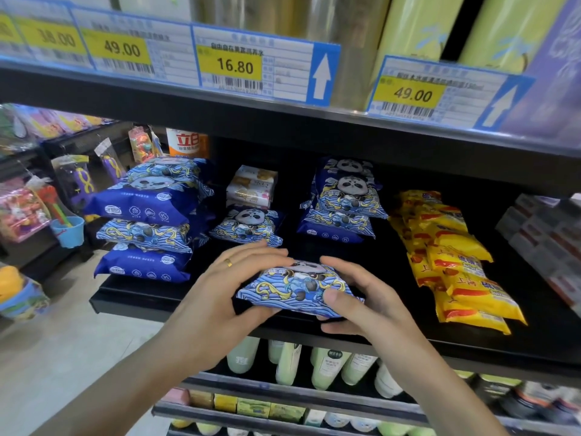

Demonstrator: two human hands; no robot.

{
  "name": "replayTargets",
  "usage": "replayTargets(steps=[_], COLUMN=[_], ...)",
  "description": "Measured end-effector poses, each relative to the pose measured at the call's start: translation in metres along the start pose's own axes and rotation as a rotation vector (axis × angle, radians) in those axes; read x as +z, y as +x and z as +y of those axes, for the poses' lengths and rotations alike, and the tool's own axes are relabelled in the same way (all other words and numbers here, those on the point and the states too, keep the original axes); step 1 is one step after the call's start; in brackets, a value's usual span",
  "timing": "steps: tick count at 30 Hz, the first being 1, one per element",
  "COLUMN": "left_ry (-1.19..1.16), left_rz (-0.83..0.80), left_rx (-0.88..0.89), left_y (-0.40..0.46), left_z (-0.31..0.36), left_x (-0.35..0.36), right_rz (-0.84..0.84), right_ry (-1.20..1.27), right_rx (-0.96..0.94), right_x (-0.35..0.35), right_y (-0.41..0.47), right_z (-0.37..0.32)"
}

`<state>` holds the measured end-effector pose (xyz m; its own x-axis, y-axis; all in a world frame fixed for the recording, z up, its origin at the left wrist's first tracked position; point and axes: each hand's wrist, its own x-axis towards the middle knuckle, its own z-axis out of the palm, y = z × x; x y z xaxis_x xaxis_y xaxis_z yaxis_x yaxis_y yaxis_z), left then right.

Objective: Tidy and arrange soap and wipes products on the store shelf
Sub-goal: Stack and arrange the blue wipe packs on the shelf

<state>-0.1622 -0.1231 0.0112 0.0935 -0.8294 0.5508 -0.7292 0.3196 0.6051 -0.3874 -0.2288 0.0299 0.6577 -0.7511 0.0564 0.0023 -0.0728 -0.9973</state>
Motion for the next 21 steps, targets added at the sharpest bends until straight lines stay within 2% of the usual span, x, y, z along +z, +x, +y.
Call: replayTargets(steps=[3, 6, 11, 16, 21], left_ry=[-0.076, -0.198, -0.392, -0.515, -0.652], left_rz=[-0.002, -0.003, -0.043, -0.09, -0.032], left_rx=[-0.062, -0.151, -0.263, -0.334, -0.481], left_y=[-0.001, -0.002, 0.002, 0.006, 0.008], left_z=[0.0, 0.001, 0.004, 0.01, 0.009], left_x=[0.0, 0.0, -0.003, -0.004, 0.001], right_rz=[0.016, 0.1, 0.018, -0.025, -0.004], right_ry=[-0.11, -0.259, -0.353, -0.244, -0.077], right_rx=[-0.006, -0.096, -0.21, -0.169, -0.077], right_x=[0.002, 0.002, 0.006, 0.008, 0.012], right_y=[0.001, 0.003, 0.003, 0.005, 0.008], right_z=[0.001, 0.003, 0.006, 0.003, -0.002])
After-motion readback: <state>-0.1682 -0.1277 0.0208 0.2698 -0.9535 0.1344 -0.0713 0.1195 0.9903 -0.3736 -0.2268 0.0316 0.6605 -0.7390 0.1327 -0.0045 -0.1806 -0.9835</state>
